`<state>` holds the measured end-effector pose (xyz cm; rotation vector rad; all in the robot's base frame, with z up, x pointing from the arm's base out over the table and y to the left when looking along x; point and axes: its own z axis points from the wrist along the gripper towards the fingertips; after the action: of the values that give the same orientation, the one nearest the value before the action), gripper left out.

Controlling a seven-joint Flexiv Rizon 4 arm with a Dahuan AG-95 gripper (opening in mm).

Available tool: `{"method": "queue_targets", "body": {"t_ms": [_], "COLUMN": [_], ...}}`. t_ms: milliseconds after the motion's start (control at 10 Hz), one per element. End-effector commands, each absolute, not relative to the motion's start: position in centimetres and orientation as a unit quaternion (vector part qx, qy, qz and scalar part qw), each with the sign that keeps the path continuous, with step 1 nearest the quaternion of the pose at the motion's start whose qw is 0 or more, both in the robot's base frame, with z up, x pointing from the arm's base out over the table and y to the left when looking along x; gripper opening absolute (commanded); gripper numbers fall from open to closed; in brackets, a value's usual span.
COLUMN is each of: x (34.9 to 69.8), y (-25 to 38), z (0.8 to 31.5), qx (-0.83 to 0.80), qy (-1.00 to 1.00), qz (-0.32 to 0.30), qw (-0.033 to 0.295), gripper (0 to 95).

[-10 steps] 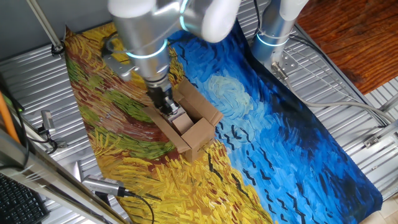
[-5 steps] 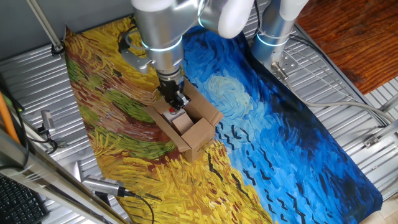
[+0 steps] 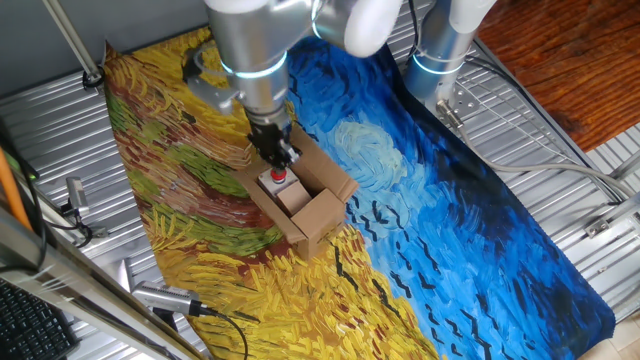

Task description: Open a box

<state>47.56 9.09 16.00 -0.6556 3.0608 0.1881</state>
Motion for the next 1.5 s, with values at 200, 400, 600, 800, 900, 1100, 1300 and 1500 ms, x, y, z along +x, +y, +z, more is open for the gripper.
{"method": "queue_targets", "body": {"t_ms": [200,400,600,800,900,1100,1300,1500], "x": [48.2,48.6,48.9,49.1,49.2,49.3,49.3,49.2], "y": [5.4,3.7,3.1,3.0,3.1,3.7,4.1,4.9], "z": [17.8,17.9,16.3,15.3,14.6,14.2,14.1,15.5], "qx": [-0.237,-0.245,-0.244,-0.244,-0.245,-0.246,-0.244,-0.249], "qy": [0.97,0.968,0.968,0.968,0.968,0.968,0.968,0.967], "qz": [0.058,0.056,0.057,0.058,0.06,0.058,0.054,0.049], "qw": [0.001,0.002,0.006,0.009,0.011,0.011,0.007,0.001], "gripper": [0.0,0.0,0.0,0.0,0.0,0.0,0.0,0.0]}}
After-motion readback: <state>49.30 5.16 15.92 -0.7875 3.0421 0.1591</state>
